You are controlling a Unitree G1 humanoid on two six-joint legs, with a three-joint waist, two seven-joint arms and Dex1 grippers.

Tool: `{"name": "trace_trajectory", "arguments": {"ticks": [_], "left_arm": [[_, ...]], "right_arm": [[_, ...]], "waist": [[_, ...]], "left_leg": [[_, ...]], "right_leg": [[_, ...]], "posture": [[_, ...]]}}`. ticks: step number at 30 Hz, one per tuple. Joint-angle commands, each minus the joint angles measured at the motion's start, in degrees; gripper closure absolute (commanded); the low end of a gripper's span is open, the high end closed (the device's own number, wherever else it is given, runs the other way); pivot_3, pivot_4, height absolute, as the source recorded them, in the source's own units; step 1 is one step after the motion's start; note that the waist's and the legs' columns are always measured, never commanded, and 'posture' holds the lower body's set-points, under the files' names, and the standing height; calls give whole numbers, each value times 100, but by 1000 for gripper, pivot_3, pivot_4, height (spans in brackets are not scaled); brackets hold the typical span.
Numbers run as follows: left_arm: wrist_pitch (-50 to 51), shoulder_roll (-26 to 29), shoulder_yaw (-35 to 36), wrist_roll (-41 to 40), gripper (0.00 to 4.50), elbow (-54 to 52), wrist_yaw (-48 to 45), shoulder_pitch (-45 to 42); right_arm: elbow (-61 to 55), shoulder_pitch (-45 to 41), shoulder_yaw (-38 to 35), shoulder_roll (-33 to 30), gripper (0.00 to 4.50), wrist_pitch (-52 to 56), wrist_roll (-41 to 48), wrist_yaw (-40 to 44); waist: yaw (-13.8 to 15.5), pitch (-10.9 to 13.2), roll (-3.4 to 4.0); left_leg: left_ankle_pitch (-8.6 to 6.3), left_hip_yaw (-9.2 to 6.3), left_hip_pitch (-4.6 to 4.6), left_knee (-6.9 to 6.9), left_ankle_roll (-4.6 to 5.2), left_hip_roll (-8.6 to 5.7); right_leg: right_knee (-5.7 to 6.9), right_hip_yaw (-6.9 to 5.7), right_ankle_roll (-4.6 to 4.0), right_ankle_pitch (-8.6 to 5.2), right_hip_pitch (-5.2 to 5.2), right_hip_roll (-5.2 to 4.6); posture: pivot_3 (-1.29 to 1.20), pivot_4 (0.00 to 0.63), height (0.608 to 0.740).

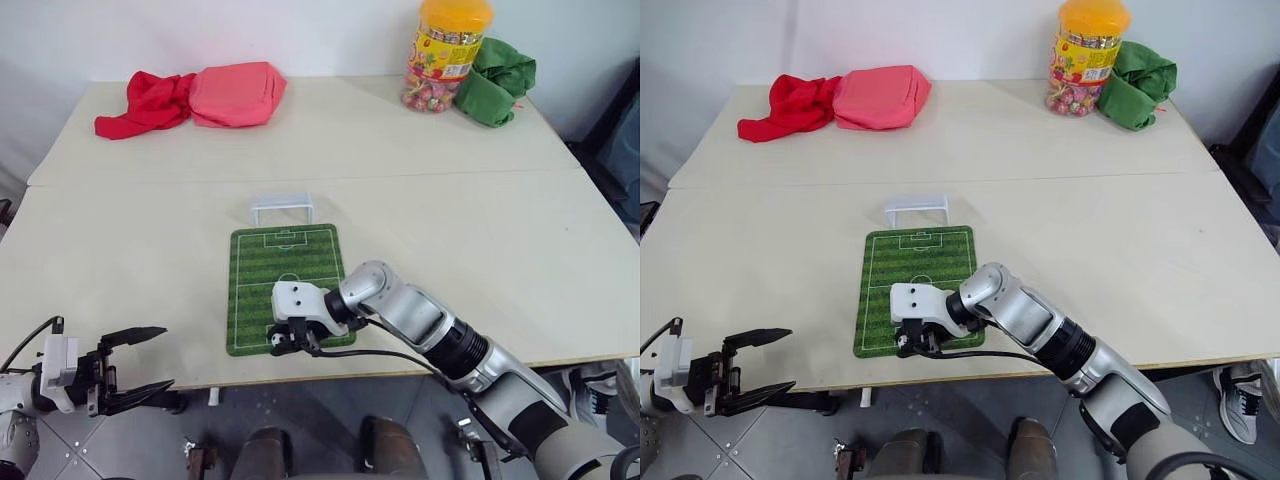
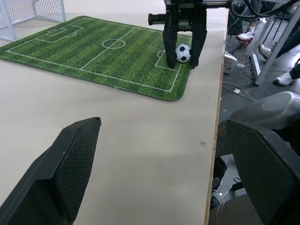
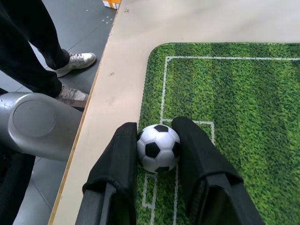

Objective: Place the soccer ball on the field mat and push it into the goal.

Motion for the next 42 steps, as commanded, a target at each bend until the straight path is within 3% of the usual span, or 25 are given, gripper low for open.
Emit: {"name": "trace_trajectory", "arguments": {"ticks": [1, 18, 20, 42], "left_arm": [[-57, 7, 123, -105, 0, -97, -644, 10], [13, -90, 119, 4, 0, 27, -644, -269], [19, -103, 118, 28, 0, 41, -644, -305], [133, -215, 155, 154, 0, 190, -644, -649]], "right_arm": [[-52, -78, -218, -31, 3651, -118, 7, 76], [42, 99, -376, -73, 3651, -292, -17, 150], [110, 125, -371, -65, 2945, -343, -44, 119], [-268, 6, -644, -87, 2945, -190, 188, 364]], "waist": [[0, 0, 0], [-2, 0, 0], [-2, 0, 0], [-3, 0, 0]], "left_leg": [[0, 1, 0, 0, 0, 0], [-1, 4, 0, 0, -1, 2], [-1, 5, 0, 0, -1, 2], [-1, 7, -1, -1, -1, 3]], "right_leg": [[0, 0, 0, 0, 0, 0], [0, 0, -1, 0, -3, 2], [0, 0, -1, 0, -3, 2], [0, 1, -1, 1, -5, 2]], "posture": [[0, 150, 740], [0, 150, 740], [0, 150, 740], [0, 150, 740]]}}
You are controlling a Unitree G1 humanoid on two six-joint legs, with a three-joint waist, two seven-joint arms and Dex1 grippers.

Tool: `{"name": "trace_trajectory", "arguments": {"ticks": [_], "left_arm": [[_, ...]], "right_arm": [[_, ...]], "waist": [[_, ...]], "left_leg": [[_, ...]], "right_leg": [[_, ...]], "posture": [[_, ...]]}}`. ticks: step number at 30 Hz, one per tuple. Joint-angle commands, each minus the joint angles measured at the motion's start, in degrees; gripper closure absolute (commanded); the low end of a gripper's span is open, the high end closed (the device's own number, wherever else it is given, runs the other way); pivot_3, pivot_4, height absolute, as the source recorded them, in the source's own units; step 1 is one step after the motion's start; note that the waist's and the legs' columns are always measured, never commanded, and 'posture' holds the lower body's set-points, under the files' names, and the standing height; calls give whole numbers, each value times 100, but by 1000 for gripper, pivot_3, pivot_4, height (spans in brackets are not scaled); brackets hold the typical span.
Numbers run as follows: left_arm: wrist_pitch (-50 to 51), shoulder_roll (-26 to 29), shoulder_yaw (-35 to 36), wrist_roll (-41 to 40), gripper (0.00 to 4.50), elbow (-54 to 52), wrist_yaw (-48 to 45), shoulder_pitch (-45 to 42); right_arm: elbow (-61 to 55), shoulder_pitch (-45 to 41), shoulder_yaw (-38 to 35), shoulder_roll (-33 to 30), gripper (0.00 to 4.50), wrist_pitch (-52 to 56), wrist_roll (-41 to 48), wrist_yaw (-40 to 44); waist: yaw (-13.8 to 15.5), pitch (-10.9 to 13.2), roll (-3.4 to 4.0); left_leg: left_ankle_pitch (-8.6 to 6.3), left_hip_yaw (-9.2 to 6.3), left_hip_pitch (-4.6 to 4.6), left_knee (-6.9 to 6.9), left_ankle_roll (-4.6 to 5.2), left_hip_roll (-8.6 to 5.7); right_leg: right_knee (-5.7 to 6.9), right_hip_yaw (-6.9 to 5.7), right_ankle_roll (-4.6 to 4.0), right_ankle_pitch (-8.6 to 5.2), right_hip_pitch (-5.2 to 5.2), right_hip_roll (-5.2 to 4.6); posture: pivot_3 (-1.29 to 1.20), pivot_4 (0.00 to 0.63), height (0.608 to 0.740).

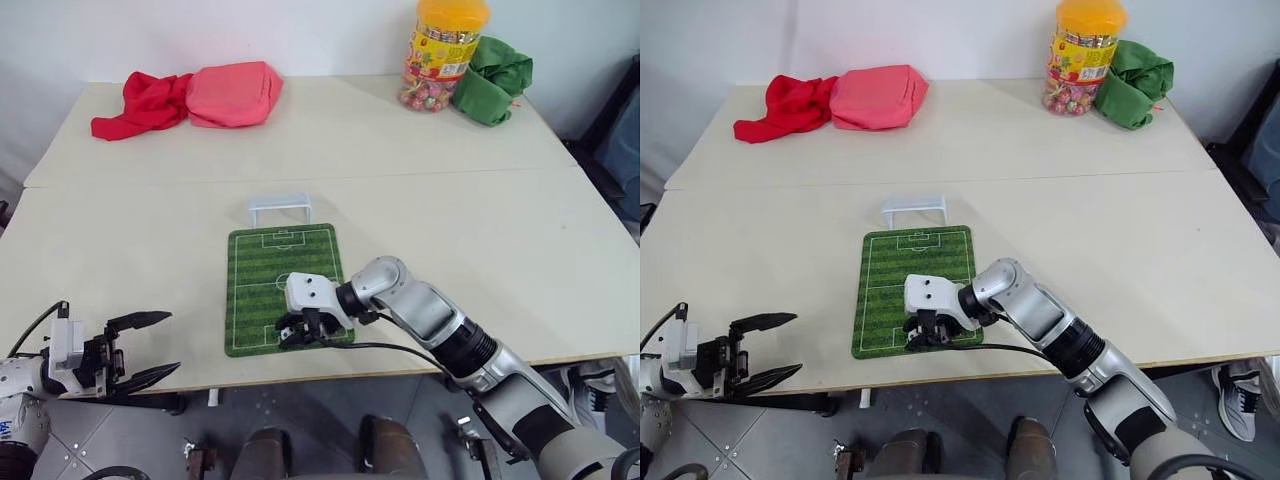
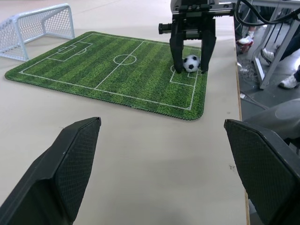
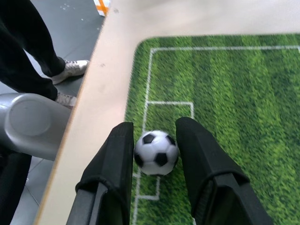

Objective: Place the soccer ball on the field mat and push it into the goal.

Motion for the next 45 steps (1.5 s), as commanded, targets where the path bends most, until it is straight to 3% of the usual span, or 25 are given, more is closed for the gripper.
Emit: {"name": "trace_trajectory", "arguments": {"ticks": [1, 12, 15, 18, 26, 37, 45], "left_arm": [[-4, 5, 146, 29, 0, -8, -643, -55], [1, -49, 175, 86, 0, 54, -643, -168], [11, -34, 166, 70, 0, 47, -643, -167], [37, -8, 137, 51, 0, 30, -643, -163], [92, -6, 54, 64, 0, -3, -643, -205], [148, 42, 53, 30, 0, -108, -643, -127], [183, 29, 61, 78, 0, 3, -643, -326]], "right_arm": [[-332, -169, -219, 19, 2945, 46, 170, 105], [-726, -405, -574, -65, 2945, 404, 325, 0], [-1416, -82, -674, -479, 3496, 582, 474, 128], [-2106, 348, -608, -843, 4460, 851, 655, 150], [-1997, 804, -521, -479, 4460, 1403, 812, -442], [-1331, 1006, -135, -231, 4460, 1138, 580, -758], [367, 202, -685, 15, 4460, 251, 207, -1165]], "waist": [[0, 0, 0], [3, 0, 0], [6, 0, 0], [41, -1, -3], [-21, -1, -3], [15, -2, -4], [-19, -1, -3]], "left_leg": [[0, 0, 0, 0, 0, 0], [0, 0, -1, 0, 0, 0], [-1, 0, -2, -1, 0, 0], [-10, -2, -4, -1, 2, 0], [-17, 16, 4, 1, 5, 5], [-18, 15, 1, 3, 6, 4], [-17, 19, 7, 12, 4, 7]], "right_leg": [[0, 0, 0, 0, 0, 0], [0, 0, 0, 0, -1, 0], [-1, 0, 0, 0, -2, 0], [-4, -5, 0, 0, -1, -1], [-5, -3, 0, 0, -4, 0], [-6, -3, 0, 0, -4, -1], [3, -1, -6, 4, -4, 1]], "posture": [[0, 150, 740], [0, 150, 740], [0, 150, 740], [0, 150, 740], [0, 150, 740], [0, 150, 740], [0, 150, 740]]}}
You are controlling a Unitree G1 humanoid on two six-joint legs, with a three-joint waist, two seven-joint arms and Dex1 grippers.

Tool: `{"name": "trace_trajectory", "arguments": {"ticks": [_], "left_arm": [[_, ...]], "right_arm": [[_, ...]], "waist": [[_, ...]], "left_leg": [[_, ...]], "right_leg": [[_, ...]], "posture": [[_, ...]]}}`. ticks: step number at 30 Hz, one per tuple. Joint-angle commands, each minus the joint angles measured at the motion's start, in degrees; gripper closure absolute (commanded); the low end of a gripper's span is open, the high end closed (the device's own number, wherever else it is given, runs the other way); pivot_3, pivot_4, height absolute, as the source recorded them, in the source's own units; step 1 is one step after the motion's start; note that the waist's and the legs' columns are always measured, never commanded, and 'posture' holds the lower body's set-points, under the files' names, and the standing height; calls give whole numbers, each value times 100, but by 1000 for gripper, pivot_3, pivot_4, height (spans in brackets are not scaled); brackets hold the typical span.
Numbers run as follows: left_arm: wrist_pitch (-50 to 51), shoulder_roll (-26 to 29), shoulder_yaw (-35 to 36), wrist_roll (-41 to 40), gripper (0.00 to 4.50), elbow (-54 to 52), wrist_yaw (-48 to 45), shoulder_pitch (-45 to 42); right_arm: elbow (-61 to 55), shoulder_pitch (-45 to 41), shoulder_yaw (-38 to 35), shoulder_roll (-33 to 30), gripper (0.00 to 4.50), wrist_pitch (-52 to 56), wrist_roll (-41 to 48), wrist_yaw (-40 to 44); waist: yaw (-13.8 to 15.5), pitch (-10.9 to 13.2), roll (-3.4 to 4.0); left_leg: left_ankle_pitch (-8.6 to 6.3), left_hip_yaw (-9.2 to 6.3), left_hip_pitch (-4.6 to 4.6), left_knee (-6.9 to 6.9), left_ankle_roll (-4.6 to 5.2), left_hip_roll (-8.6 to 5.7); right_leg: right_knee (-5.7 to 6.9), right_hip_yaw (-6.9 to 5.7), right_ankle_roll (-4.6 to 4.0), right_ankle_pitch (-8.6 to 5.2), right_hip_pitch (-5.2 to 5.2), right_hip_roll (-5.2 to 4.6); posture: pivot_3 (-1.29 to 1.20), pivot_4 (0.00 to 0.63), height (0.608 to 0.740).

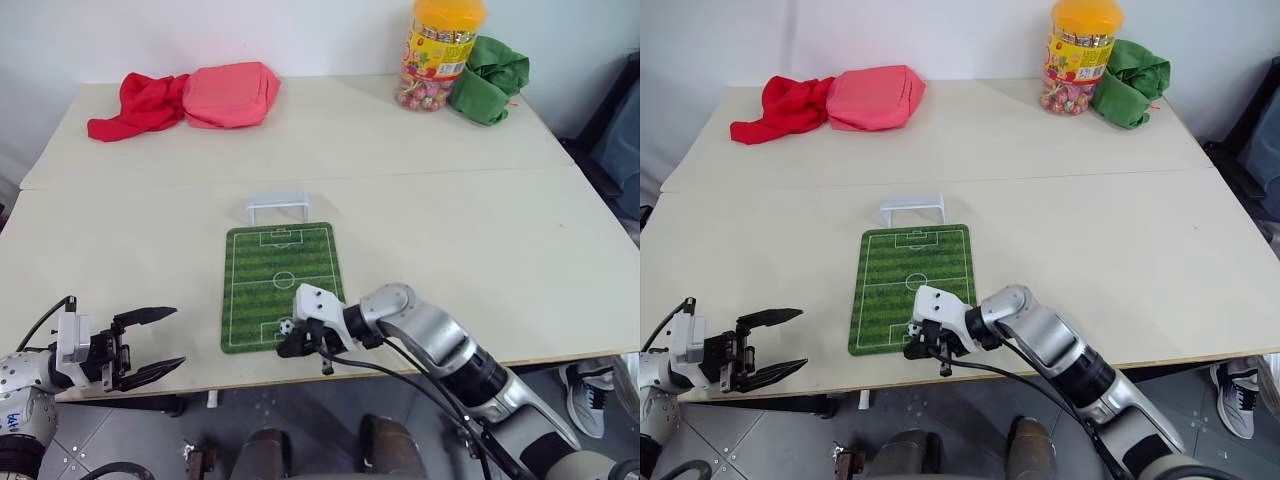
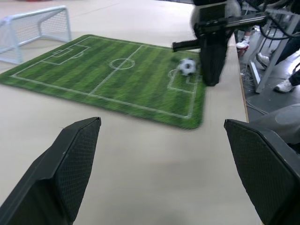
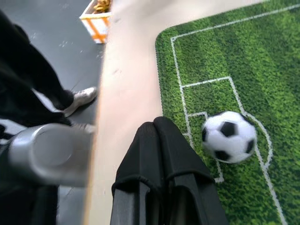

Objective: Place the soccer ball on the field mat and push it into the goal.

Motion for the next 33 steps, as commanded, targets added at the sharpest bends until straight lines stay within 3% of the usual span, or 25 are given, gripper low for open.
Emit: {"name": "trace_trajectory", "arguments": {"ticks": [1, 7, 17, 23, 27, 33], "left_arm": [[4, 61, 65, -2, 0, 51, -643, -171], [-25, 20, 47, 48, 0, 227, -643, -401], [139, -140, 135, 305, 0, 509, -643, -666], [353, -183, 506, 900, 0, 914, 15, -879], [334, -224, 816, 1182, 0, 995, 251, -900], [551, -142, 1224, 1409, 0, 1124, 535, -1022]], "right_arm": [[768, -613, -692, -36, 4460, -402, -223, -394], [920, -1161, -1379, -202, 4460, -333, -79, -462], [-9, -586, -1673, -902, 4460, 72, 185, -119], [325, -263, -1981, -1775, 4460, -614, 171, 486], [916, -117, -2193, -2204, 3637, -1411, 123, 862], [2259, 147, -2920, -2593, 1677, -3059, 445, 1815]], "waist": [[10, 0, 0], [24, 0, 1], [1, 0, 0], [24, 1, -2], [25, 1, -2], [29, 4, -7]], "left_leg": [[1, 0, -1, 5, 1, 0], [0, 0, -7, -4, -1, 1], [-9, 39, -16, -16, 2, 3], [-10, 48, -15, -6, 4, 4], [-10, 52, -15, -10, 4, 5], [-10, 57, -15, -9, 6, 4]], "right_leg": [[2, 1, -4, 3, 0, 0], [2, -5, -8, 5, -12, 0], [-4, -15, -7, 5, -39, -3], [-2, -9, -8, 5, -40, -3], [-2, -7, -8, 5, -43, -3], [-4, -7, -8, 5, -42, -6]], "posture": [[0, 150, 740], [0, 150, 740], [0, 150, 740], [0, 150, 740], [0, 150, 740], [0, 150, 740]]}}
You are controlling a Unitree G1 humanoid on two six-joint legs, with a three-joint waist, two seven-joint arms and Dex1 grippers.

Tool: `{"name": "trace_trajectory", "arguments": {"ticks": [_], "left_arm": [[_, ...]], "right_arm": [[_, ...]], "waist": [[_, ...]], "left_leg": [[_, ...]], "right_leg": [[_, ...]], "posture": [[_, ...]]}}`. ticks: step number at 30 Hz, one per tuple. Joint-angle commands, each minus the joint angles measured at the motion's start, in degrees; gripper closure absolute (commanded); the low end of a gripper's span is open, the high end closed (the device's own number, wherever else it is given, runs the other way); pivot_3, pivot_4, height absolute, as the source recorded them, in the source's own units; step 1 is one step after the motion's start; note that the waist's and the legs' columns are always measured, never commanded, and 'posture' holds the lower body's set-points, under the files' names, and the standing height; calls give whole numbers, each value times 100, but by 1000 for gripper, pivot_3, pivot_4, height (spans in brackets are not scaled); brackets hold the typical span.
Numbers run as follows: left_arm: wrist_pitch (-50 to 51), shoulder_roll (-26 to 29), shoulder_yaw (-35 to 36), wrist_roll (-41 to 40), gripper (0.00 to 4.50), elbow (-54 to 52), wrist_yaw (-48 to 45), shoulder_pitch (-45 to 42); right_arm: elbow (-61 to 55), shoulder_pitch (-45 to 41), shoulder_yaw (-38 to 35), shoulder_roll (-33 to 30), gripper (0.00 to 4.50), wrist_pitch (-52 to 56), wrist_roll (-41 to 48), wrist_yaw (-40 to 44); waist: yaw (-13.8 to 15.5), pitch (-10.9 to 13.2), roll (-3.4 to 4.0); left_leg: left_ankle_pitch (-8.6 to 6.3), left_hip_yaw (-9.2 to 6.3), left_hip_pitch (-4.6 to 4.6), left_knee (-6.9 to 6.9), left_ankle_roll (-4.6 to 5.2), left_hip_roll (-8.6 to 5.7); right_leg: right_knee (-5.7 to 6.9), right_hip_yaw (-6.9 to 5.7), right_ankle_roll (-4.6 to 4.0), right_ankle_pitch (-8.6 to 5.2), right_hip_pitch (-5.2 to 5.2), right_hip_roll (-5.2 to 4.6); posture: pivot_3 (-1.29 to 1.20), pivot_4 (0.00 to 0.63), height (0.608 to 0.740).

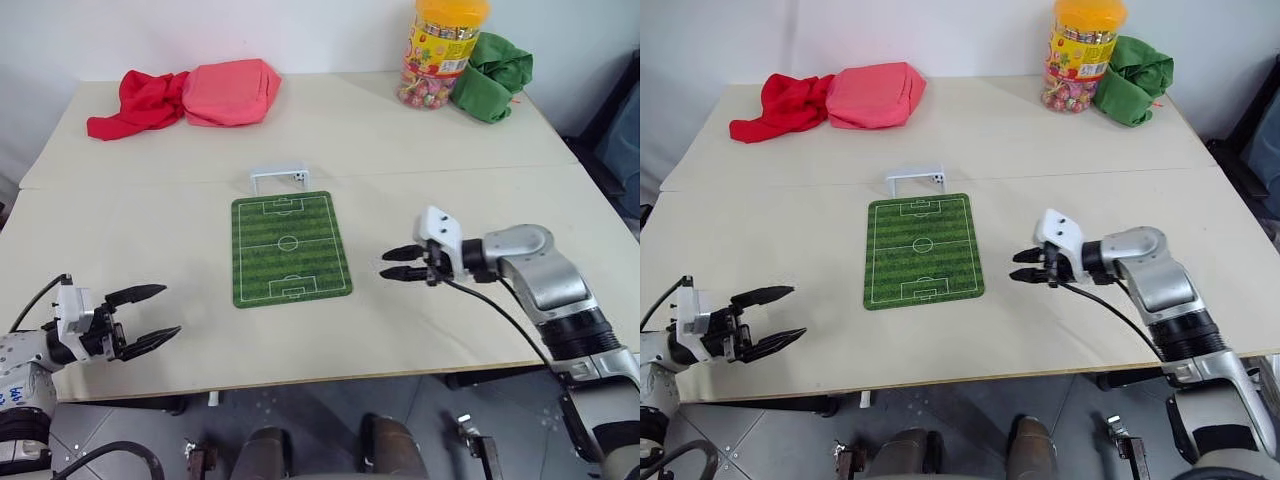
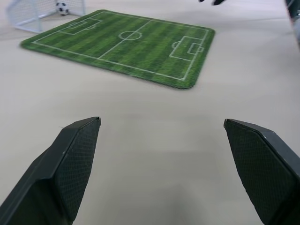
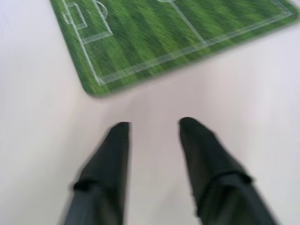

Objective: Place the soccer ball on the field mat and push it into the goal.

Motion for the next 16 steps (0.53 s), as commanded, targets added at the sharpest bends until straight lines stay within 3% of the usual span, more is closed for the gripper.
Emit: {"name": "trace_trajectory", "arguments": {"ticks": [1, 5, 10, 16], "left_arm": [[-11, 117, 336, 148, 0, 102, 61, -80], [79, 217, 561, 222, 0, 253, 48, -130], [215, 362, 842, 290, 0, 388, 136, -194], [189, 421, 1037, 404, 0, 387, 90, -178]], "right_arm": [[469, 46, -494, -208, 1305, -701, 323, 620], [980, 29, -787, -243, 17, -1045, 372, 735], [1528, 84, -1068, -376, 17, -1323, 271, 534], [1259, 459, -1343, -386, 17, -1270, 339, 268]], "waist": [[-4, 0, 0], [-36, 0, 0], [-36, 0, 0], [-17, 0, 0]], "left_leg": [[0, 0, 1, 0, 0, 0], [0, 3, 4, 2, 0, 2], [0, 4, 5, 2, 0, 3], [0, 4, 5, 4, 0, 3]], "right_leg": [[1, 0, 0, 0, 0, 0], [2, 1, -1, 0, 2, 0], [4, 1, -1, 1, 1, 0], [5, 2, -1, 1, 2, 0]], "posture": [[0, 150, 740], [0, 150, 740], [0, 150, 740], [0, 150, 740]]}}
